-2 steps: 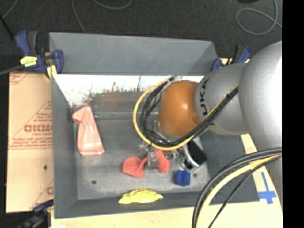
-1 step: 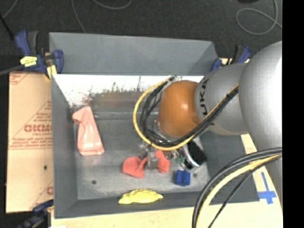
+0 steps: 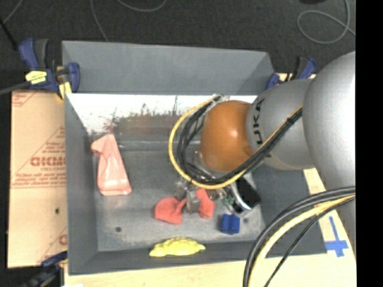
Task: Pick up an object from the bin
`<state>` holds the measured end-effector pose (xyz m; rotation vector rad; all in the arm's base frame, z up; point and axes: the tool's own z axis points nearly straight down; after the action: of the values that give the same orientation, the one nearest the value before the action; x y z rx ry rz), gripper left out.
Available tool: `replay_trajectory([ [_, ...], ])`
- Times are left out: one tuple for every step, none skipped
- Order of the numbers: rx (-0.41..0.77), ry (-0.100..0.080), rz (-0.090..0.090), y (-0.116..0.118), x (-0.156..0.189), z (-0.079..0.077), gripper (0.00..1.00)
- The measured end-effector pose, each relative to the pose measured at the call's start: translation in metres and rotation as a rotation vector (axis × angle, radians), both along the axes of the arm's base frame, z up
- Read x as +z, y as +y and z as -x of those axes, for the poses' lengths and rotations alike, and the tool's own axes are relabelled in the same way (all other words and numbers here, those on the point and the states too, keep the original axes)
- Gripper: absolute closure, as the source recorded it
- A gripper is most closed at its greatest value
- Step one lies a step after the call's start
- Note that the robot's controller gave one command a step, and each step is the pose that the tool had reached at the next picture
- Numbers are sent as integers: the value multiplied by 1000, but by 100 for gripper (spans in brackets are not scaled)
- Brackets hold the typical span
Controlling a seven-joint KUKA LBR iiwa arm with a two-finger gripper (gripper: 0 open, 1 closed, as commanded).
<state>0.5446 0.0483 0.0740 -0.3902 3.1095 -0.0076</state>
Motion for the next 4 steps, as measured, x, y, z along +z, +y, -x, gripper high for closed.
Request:
replay_trajectory([
  [0,-1,1,0,12,0,100],
  [0,-4,1,-1,21,-1,100],
  [0,-2,1,-1,29,-1,100],
  [-1,3,2,-1,45,0,100],
])
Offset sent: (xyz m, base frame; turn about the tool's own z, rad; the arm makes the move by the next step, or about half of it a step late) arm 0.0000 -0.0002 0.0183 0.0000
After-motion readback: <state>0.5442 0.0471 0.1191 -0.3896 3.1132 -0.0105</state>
